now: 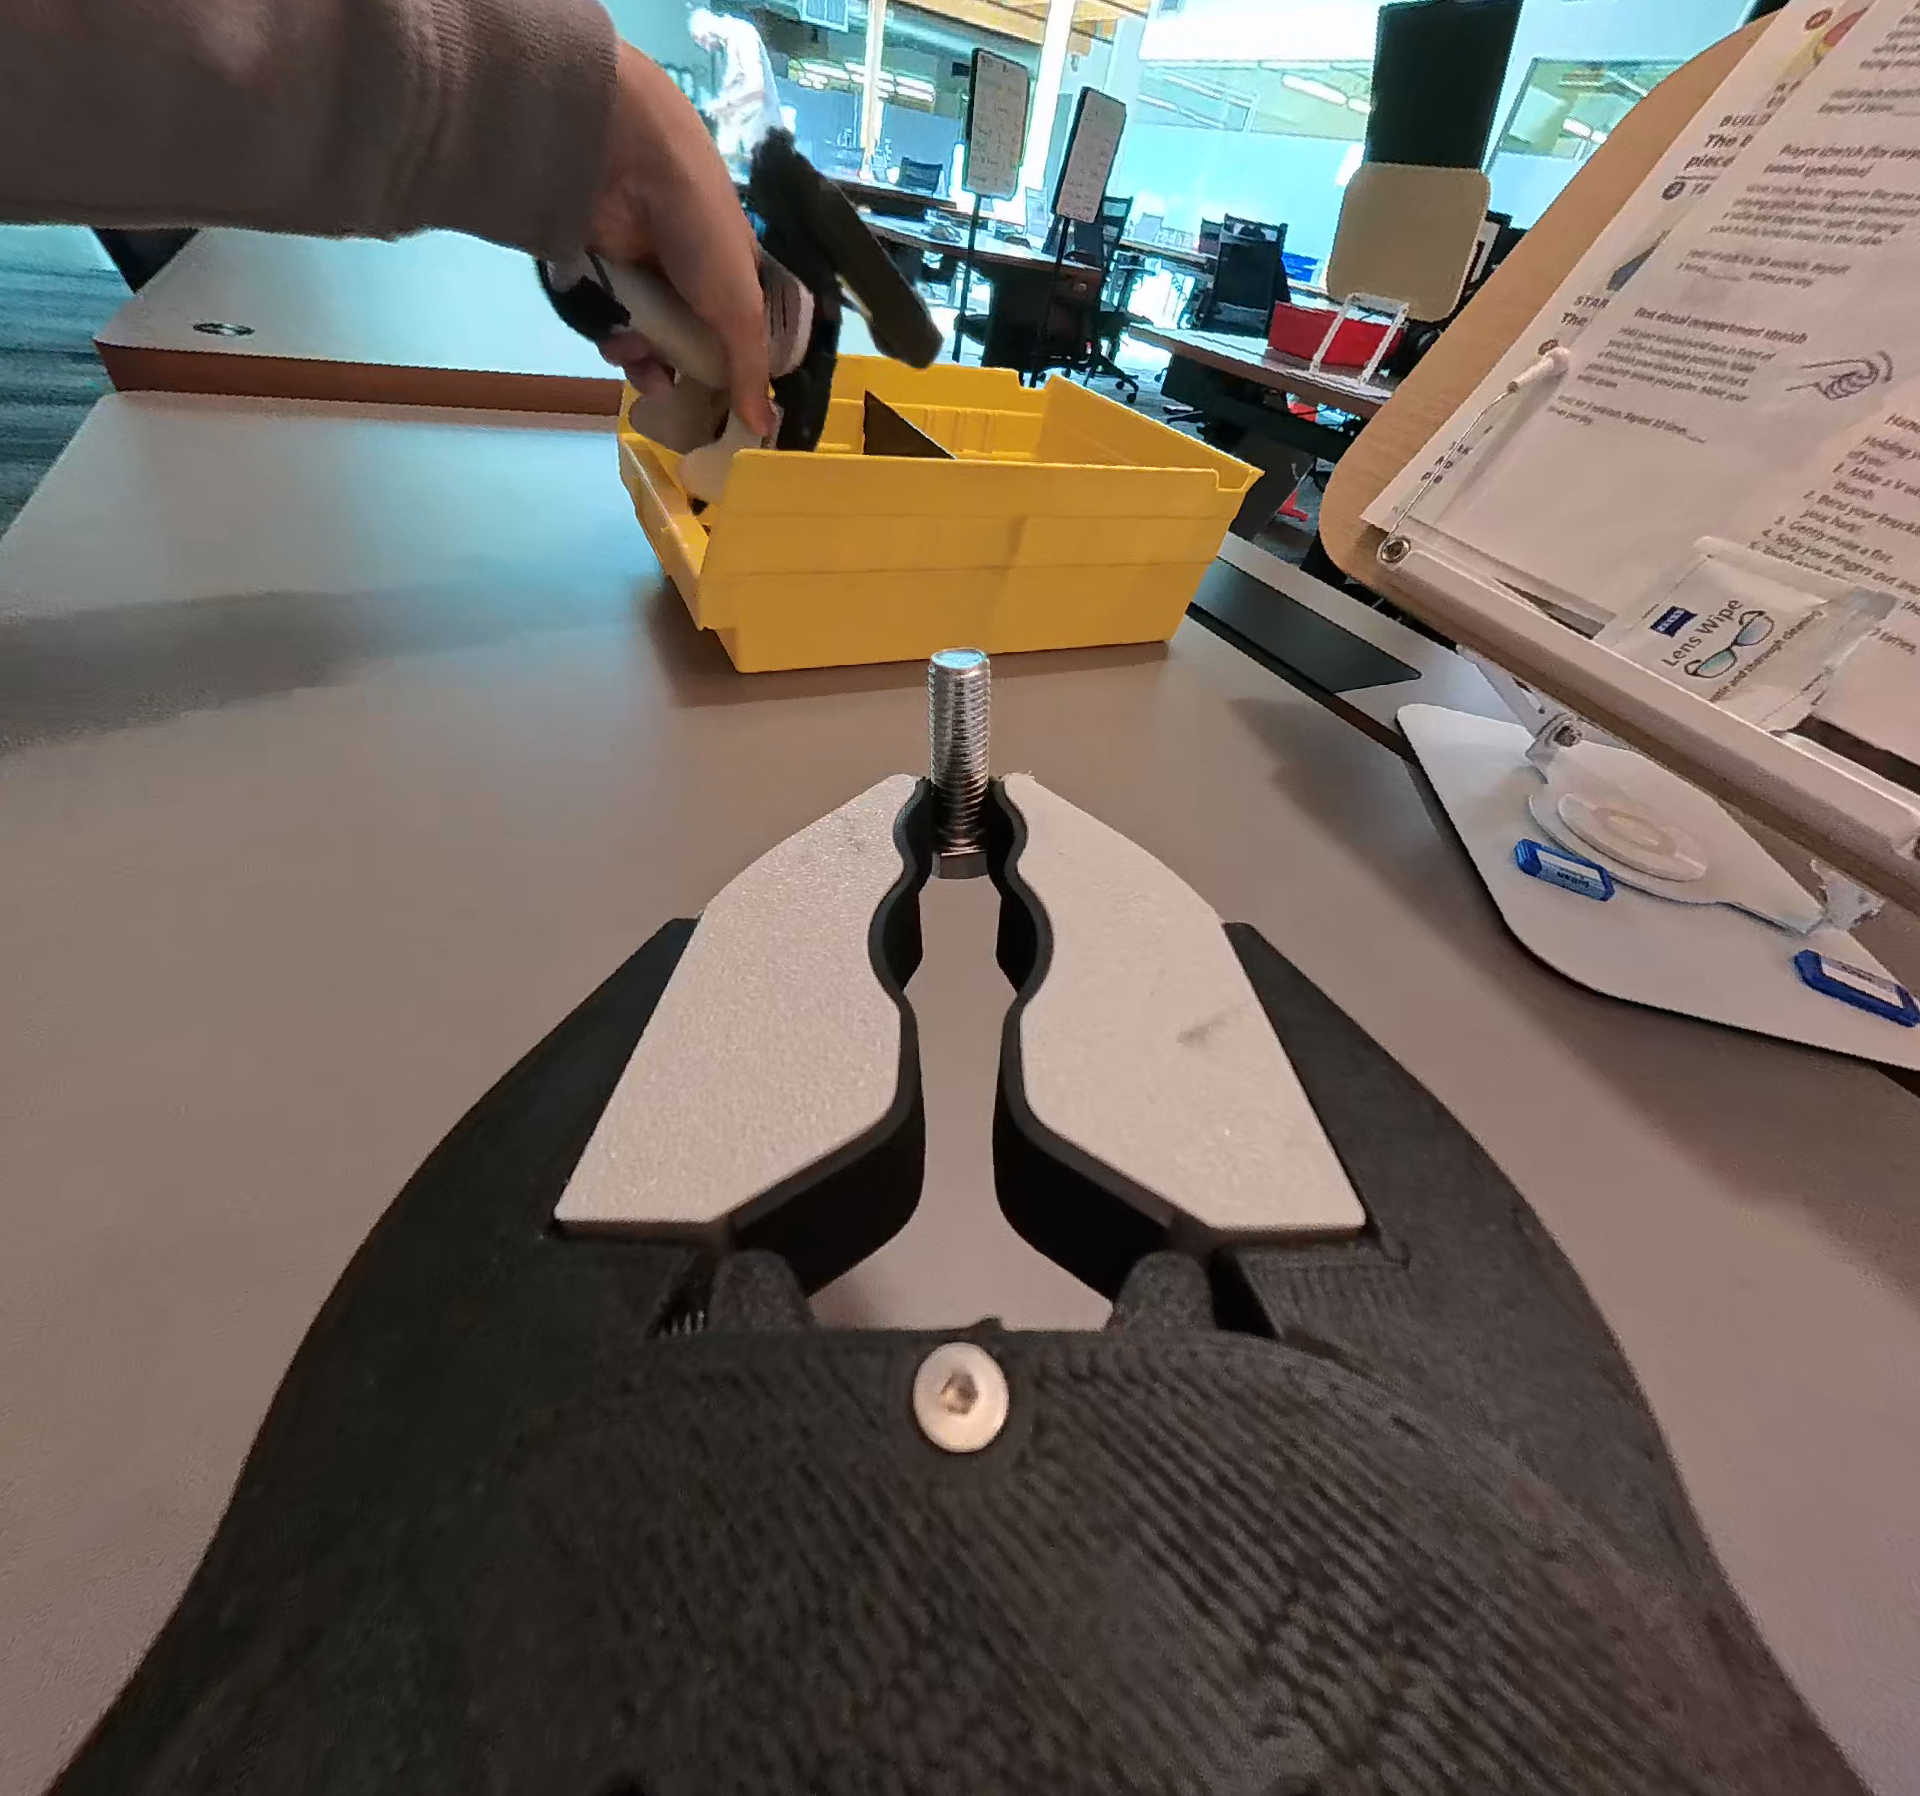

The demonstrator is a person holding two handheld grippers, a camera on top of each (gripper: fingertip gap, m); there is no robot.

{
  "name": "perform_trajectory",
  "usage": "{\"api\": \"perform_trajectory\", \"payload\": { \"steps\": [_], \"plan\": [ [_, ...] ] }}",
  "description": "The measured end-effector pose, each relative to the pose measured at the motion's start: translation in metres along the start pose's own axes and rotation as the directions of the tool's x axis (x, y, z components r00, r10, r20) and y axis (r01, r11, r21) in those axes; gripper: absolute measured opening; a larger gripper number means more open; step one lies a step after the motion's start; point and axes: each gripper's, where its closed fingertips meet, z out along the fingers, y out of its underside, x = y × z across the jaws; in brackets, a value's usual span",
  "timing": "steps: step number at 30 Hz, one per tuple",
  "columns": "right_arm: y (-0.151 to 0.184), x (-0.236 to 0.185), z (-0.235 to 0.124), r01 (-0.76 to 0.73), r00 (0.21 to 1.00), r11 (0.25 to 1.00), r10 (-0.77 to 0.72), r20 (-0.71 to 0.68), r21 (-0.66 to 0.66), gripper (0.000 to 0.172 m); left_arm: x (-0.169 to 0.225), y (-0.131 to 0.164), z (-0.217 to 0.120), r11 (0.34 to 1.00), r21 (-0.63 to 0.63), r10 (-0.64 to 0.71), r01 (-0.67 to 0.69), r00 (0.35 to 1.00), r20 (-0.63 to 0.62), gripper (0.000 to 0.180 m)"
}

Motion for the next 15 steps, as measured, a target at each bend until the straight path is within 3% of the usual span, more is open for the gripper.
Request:
{"api": "perform_trajectory", "payload": {
  "steps": [6, 9, 11, 15],
  "plan": [
    [0.002, -0.002, 0.001, -0.006, 1.0, 1.0, 0.006, 0.011, -0.009, 0.009, 0.007, 0.005, 0.002, 0.995, -0.092, -0.037, 0.031, 0.997, -0.067, 0.025],
    [0.002, -0.002, 0.001, -0.006, 1.0, 1.0, 0.006, 0.012, -0.01, 0.009, 0.022, 0.002, 0.0, 0.998, -0.063, -0.006, -0.003, 0.99, -0.143, 0.017],
    [0.002, -0.002, 0.001, -0.004, 1.0, 1.0, 0.004, 0.012, -0.009, 0.009, 0.033, 0.002, -0.002, 0.997, -0.032, 0.067, -0.073, 0.985, -0.161, 0.019],
    [0.002, -0.001, 0.001, 0.002, 1.0, 1.0, -0.002, 0.007, -0.013, 0.009, 0.041, 0.0, -0.005, 0.963, 0.066, 0.266, -0.262, 0.962, -0.062, 0.016]
  ]
}}
